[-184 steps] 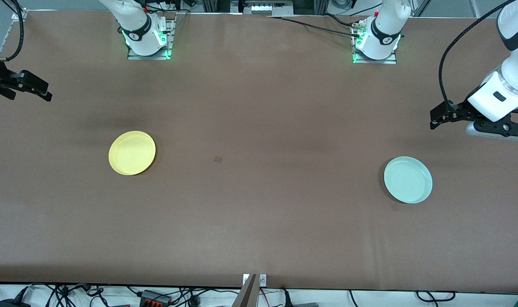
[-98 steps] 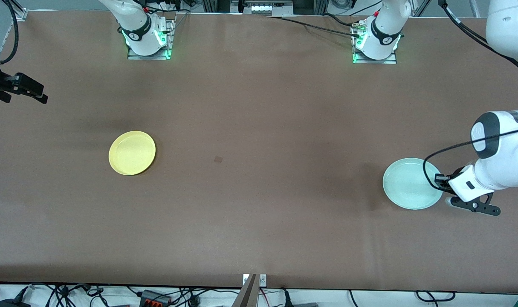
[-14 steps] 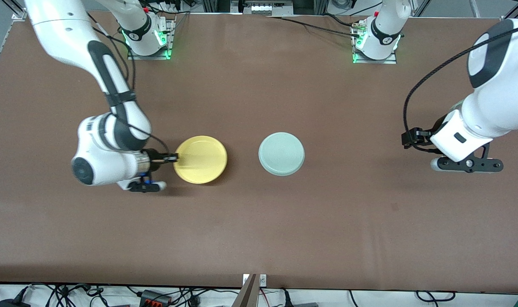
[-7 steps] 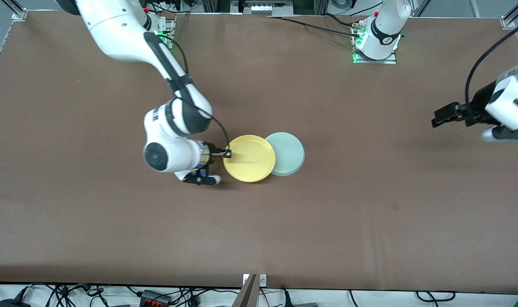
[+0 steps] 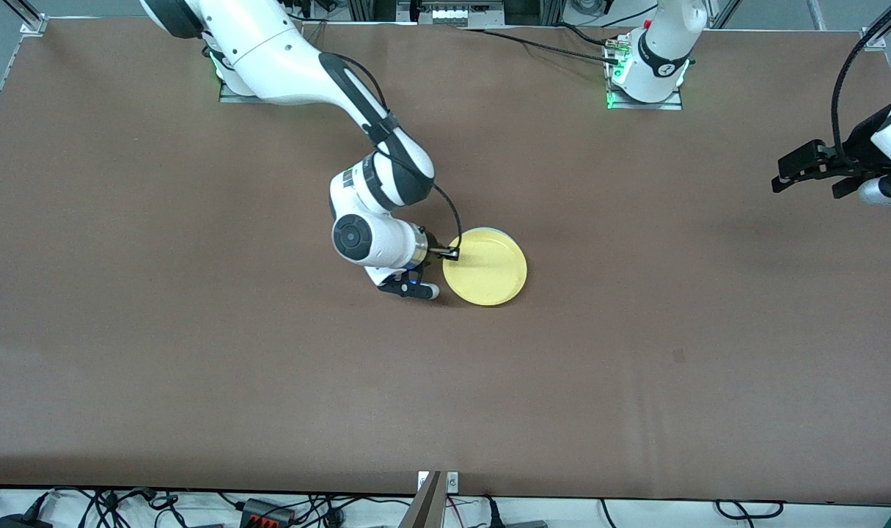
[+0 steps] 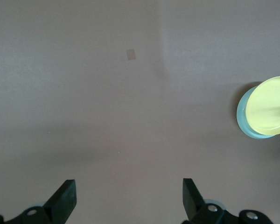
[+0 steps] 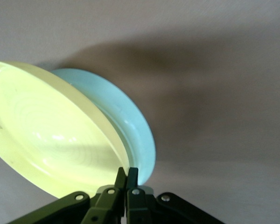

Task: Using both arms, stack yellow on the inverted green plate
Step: 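Carry the yellow plate with the right gripper onto the green plate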

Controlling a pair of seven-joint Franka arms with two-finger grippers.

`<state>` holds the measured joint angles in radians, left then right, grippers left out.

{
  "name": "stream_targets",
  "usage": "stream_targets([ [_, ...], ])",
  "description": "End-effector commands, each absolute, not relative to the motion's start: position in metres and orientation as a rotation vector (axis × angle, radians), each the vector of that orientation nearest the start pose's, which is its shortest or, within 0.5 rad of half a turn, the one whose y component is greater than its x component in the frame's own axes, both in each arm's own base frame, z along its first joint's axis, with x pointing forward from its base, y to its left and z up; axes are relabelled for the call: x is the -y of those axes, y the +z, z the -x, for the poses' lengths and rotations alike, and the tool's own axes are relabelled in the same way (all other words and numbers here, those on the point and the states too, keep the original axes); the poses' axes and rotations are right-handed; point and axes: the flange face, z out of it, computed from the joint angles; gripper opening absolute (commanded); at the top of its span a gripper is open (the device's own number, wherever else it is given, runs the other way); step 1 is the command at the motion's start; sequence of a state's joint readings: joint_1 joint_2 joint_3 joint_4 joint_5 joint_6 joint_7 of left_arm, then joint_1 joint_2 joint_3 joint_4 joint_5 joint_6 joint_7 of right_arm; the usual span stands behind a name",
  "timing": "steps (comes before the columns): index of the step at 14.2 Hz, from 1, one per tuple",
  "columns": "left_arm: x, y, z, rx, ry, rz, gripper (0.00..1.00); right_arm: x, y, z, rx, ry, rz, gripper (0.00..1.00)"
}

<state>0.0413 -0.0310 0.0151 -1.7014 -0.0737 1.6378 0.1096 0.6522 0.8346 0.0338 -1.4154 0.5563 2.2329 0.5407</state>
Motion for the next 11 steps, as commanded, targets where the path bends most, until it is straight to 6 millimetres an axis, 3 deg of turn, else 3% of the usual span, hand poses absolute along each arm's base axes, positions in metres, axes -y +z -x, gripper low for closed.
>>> stream_targets([
  [1, -0.024, 0.589, -0.545, -0.121, 0.046, 3.195, 1.0, -0.487, 0.206, -0.553, -0.365, 0.402, 2.717, 0.0],
  [4, -0.024, 0.588, -0.546, -0.121, 0.048, 3.195, 1.0, -0.491, 0.203, -0.545, -0.356, 0.426, 2.725, 0.0],
  [11, -0.015, 0.592, -0.545, -0.111, 0.067, 3.193, 1.0, -0.47, 0.198, -0.552, -0.365, 0.52, 2.738, 0.0],
])
